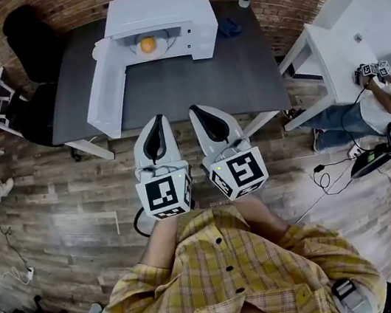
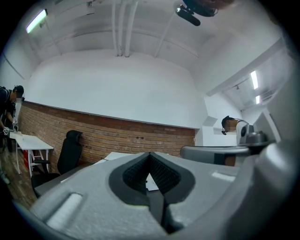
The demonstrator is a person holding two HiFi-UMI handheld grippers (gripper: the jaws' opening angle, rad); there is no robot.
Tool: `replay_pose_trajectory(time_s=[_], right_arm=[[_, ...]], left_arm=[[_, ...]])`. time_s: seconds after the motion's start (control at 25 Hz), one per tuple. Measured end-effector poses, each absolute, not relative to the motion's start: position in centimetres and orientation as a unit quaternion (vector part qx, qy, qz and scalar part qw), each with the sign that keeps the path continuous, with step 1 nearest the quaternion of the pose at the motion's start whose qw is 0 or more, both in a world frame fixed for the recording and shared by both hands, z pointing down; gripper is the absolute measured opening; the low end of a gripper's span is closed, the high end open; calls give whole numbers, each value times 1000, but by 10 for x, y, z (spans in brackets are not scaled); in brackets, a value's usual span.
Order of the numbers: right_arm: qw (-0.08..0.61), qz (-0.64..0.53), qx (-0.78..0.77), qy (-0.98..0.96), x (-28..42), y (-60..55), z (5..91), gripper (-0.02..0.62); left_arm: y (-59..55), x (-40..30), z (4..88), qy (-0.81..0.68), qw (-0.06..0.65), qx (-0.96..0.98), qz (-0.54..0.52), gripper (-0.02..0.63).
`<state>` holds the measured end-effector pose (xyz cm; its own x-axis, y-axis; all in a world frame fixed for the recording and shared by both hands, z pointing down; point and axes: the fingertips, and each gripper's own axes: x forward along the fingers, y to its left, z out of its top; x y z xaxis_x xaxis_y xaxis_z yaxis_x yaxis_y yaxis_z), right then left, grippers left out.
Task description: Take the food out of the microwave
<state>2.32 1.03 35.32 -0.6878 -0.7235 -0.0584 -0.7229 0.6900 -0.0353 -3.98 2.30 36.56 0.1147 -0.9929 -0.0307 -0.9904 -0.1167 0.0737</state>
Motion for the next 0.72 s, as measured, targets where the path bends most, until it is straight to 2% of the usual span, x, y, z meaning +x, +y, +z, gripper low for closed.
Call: replay_pose_trajectory(time_s=[0.72], right_arm=[[22,-18,-444,895,-47,-136,362,3]], left_arm=[[-126,-107,373,-625,35,779,-19,-1]])
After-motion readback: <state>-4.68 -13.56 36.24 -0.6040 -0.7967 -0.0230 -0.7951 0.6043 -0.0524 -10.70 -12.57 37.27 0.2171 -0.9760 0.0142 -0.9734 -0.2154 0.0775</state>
